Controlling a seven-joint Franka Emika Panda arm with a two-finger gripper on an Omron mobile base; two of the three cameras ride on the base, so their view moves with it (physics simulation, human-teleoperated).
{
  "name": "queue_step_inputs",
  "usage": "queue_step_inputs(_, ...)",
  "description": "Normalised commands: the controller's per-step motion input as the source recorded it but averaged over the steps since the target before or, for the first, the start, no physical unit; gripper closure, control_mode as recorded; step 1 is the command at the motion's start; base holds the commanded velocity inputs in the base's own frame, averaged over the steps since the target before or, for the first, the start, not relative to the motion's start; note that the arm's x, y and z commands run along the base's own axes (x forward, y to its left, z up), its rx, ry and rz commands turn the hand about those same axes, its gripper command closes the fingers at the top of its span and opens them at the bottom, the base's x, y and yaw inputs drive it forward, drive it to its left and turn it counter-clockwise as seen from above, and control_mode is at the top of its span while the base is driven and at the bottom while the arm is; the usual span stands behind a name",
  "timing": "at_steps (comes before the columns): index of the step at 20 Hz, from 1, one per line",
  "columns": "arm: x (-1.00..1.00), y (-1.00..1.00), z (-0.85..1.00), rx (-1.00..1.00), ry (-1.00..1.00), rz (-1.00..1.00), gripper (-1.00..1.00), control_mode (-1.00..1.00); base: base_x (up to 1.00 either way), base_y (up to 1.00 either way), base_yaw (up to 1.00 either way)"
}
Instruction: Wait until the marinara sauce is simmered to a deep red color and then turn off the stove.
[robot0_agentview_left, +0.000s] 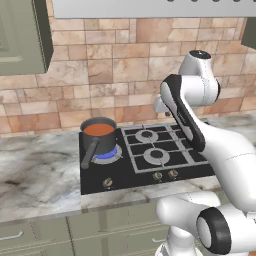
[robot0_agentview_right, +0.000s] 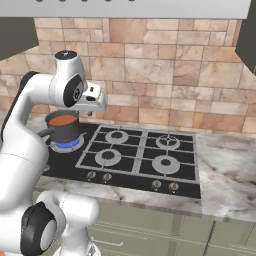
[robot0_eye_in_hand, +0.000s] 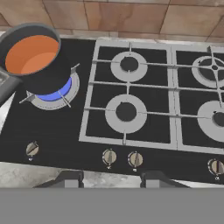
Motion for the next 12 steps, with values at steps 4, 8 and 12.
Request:
queue_step_inputs(4, 0.08, 0.00, -0.01, 0.00, 0.00, 0.00, -1.00, -1.00, 0.00, 0.00, 0.00)
queue_step_inputs(8, -0.13, 0.20, -0.07, 0.00, 0.00, 0.13, -1.00, -1.00, 0.00, 0.00, 0.00)
queue_step_inputs(12, -0.21, 0.46, 0.00, 0.00, 0.00, 0.31, -1.00, -1.00, 0.00, 0.00, 0.00)
